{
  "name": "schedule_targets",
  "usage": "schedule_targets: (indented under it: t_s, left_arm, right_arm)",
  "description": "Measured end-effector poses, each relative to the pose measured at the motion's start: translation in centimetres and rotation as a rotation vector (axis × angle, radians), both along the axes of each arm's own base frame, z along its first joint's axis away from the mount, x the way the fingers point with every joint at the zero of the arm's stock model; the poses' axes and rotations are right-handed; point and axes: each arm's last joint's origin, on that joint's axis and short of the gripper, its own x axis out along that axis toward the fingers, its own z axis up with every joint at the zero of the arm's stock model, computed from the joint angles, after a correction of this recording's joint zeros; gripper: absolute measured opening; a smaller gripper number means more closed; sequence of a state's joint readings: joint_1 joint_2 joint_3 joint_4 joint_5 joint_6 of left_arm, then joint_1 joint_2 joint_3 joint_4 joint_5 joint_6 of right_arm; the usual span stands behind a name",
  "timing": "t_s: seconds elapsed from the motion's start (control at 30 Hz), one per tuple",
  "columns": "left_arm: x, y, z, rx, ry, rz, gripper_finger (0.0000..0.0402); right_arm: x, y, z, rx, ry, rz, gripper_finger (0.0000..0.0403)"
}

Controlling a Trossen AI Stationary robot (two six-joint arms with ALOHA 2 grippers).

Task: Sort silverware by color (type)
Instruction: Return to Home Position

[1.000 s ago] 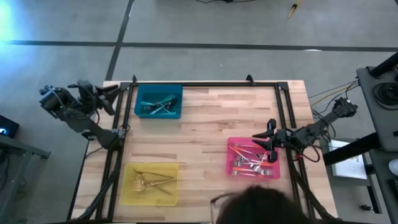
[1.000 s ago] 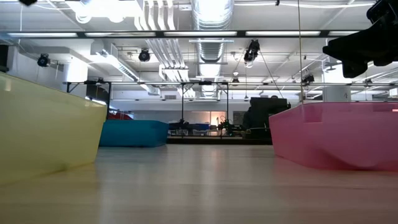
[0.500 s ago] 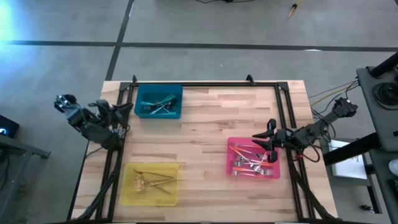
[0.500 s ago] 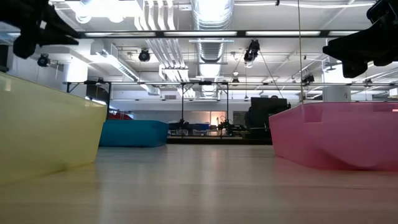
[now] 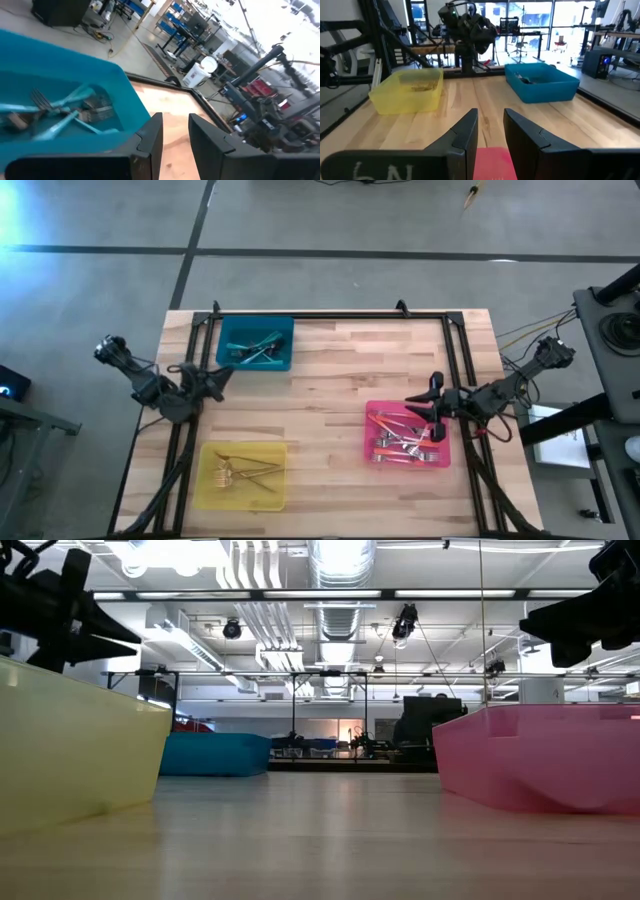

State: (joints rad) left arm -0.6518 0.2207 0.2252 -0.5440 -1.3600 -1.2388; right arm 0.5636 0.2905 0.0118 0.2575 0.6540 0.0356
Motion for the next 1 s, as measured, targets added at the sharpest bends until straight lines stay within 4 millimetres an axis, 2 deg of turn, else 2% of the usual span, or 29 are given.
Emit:
schedule_targets:
  t_s: [0.17, 0.43, 0.63, 0.83, 1.0]
  left_arm:
    - [1.0, -0.8, -1.0, -0.044, -0.076, -0.046, 0.0077]
    - [1.8, -1.6, -1.1, -0.076, -0.18, -0.254, 0.0076]
    - [2.0, -2.3, -1.5, -0.078, -0.151, -0.471, 0.0076]
    - [2.2, -2.8, -1.5, -0.056, -0.126, -0.661, 0.0076]
    - [2.2, -3.3, -1.8, -0.001, -0.088, -0.84, 0.0076]
  right_arm:
    - [-0.1, 0.3, -0.2, 0.023, 0.013, 0.024, 0.0086]
    - [-0.8, 1.4, -0.3, 0.039, 0.024, 0.145, 0.0086]
    - [-1.0, 1.9, -0.3, 0.05, 0.026, 0.2, 0.0086]
    - [-1.1, 2.6, -0.5, 0.037, 0.056, 0.426, 0.0086]
    - [-1.1, 2.6, -0.5, 0.036, 0.06, 0.447, 0.0086]
